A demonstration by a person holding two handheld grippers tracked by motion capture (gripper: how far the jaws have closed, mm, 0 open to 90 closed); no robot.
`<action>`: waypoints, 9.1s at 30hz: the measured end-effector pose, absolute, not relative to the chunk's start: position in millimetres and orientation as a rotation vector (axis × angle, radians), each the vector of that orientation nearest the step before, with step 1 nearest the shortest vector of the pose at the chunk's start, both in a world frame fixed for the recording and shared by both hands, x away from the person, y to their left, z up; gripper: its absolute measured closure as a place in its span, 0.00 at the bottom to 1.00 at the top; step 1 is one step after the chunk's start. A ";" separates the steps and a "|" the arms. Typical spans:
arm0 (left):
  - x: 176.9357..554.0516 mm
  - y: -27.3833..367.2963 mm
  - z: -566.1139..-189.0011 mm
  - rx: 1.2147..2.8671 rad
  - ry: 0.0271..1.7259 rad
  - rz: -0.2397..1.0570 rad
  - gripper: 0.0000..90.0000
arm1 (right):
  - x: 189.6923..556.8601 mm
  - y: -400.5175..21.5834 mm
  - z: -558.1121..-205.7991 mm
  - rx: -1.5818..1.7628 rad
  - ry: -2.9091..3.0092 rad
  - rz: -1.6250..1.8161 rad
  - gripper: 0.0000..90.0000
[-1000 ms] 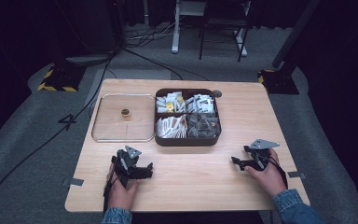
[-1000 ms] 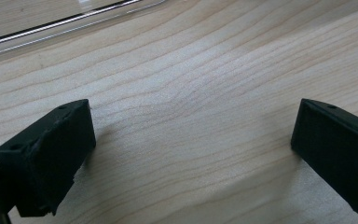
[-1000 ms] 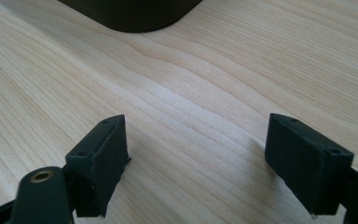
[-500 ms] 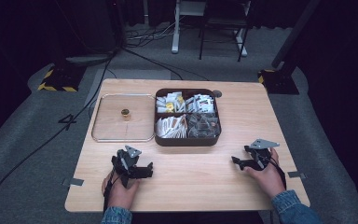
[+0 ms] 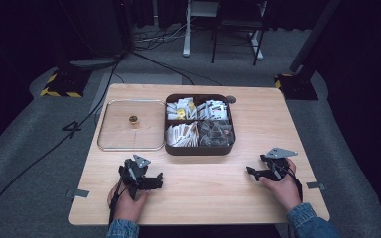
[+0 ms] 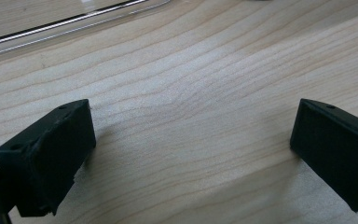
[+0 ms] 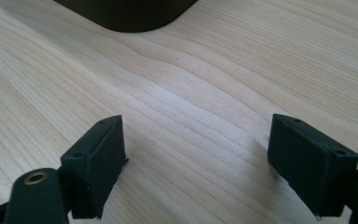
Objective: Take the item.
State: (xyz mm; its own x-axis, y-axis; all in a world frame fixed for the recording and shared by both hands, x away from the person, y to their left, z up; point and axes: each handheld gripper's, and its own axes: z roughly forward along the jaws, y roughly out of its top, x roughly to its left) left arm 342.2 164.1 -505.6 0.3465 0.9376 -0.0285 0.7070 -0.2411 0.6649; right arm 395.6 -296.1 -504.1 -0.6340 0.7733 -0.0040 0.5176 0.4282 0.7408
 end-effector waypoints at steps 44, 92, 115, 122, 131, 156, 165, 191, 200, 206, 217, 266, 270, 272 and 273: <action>343.0 166.0 -505.4 2.034 1.418 0.507 0.01 | 487.0 -251.7 -382.1 0.979 2.301 1.238 0.57; 346.2 165.0 -505.3 2.016 1.454 0.523 0.01 | 582.9 -147.5 -431.9 1.180 2.406 1.134 0.63; 346.1 164.8 -505.3 2.014 1.456 0.519 0.01 | 591.8 -122.1 -451.0 1.307 2.433 1.059 0.83; 346.4 165.2 -505.1 2.020 1.453 0.524 0.01 | 592.2 -122.7 -452.4 1.384 2.406 1.069 0.93; 346.7 164.9 -505.3 2.016 1.456 0.525 0.01 | 588.7 -127.4 -442.5 1.459 2.353 1.095 0.98; 346.8 164.9 -505.4 2.014 1.456 0.524 0.01 | 564.8 -173.5 -395.7 1.362 2.268 1.427 0.98; 346.8 164.9 -505.3 2.016 1.455 0.524 0.01 | 542.2 -192.1 -377.5 1.273 2.303 1.502 0.98; 346.8 164.9 -505.3 2.016 1.456 0.525 0.01 | 473.3 -265.2 -367.2 1.309 2.292 1.495 0.98; 347.4 163.8 -505.4 2.006 1.469 0.521 0.01 | 434.6 -284.9 -378.2 1.286 2.292 1.494 0.98; 347.4 163.8 -505.4 2.006 1.469 0.521 0.01 | 417.2 -287.4 -393.7 1.276 2.324 1.461 0.98; 347.4 163.8 -505.4 2.006 1.469 0.521 0.01 | 413.5 -295.4 -419.5 1.313 2.369 1.356 0.98; 347.9 163.8 -505.5 2.004 1.469 0.522 0.01 | 427.1 -319.5 -449.3 1.232 2.238 1.135 0.50; 347.8 163.8 -505.5 2.004 1.469 0.522 0.01 | 418.3 -311.8 -435.9 1.194 2.246 1.281 0.50; 347.8 163.8 -505.5 2.004 1.469 0.522 0.01 | 413.6 -306.6 -429.6 1.173 2.252 1.315 0.50; 347.8 163.8 -505.5 2.005 1.469 0.522 0.01 | 411.2 -304.0 -426.8 1.160 2.258 1.321 0.50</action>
State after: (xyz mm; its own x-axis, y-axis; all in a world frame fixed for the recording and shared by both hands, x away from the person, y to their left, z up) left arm 347.8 163.8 -505.5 0.3128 0.9493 -0.0317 0.7163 -0.2138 0.6642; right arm 411.2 -304.0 -426.8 -0.6389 0.7547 0.1487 0.4997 0.2603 0.8262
